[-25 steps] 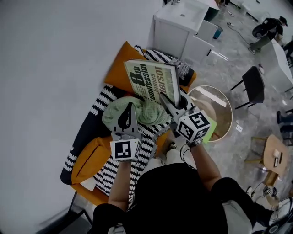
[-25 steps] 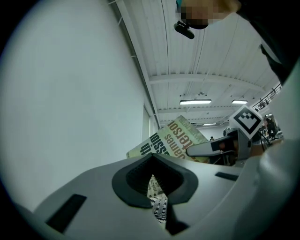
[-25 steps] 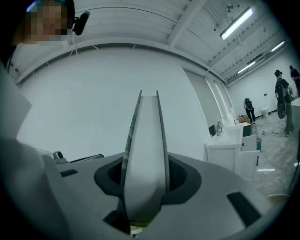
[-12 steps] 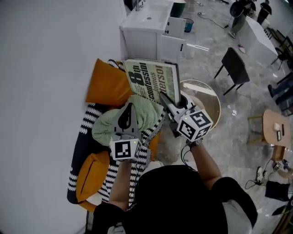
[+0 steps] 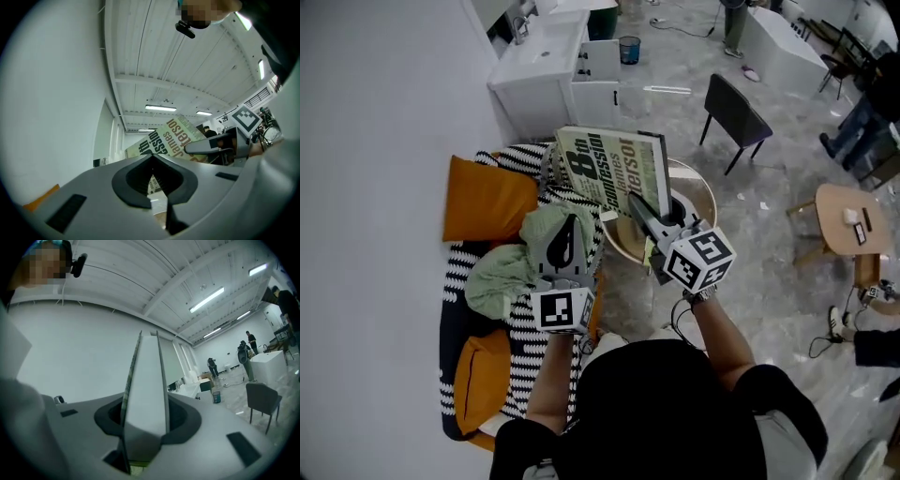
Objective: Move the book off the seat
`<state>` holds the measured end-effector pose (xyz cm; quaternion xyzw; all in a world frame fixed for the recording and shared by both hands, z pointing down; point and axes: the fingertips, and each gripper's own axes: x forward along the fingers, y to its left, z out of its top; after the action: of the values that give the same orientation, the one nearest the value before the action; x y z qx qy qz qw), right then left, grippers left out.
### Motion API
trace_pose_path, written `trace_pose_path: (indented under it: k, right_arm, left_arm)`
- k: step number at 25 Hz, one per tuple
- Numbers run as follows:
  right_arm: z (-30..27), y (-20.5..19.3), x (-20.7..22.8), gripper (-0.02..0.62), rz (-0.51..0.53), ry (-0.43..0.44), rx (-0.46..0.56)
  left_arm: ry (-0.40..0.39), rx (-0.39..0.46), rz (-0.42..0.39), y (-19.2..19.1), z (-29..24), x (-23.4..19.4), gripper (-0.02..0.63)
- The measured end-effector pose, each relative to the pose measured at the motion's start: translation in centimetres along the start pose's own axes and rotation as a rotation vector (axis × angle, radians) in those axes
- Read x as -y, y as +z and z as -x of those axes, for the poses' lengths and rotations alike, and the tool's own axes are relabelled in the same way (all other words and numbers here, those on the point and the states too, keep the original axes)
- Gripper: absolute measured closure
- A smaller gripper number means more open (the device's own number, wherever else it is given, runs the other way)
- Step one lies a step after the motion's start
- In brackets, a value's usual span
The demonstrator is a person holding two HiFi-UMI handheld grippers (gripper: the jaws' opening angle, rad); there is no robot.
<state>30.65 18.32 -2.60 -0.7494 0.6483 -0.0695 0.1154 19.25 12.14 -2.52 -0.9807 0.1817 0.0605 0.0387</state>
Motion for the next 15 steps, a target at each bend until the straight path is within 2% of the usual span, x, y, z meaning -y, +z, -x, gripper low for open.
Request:
trace_pose_path:
  k: [4,10,15]
  right_arm:
    - [2.3,0.1,2.4,0.434,0.015,-0.058,0.000]
    - [10.7,2.5,8.8,0.434,0.019,-0.151,0.041]
    - [16.0,3.4,12.1,0.434,0.021,-0.223,0.054]
  left_arm:
    - [-0.056,0.004,0.023,-0.7,-1.3,2.9,0.595]
    - [-0.151,0.007,0.040,-0.5,-4.0,12.7,0.595]
    - [-0.229,0.023,0.044,0.1,-5.2,18.7,0.595]
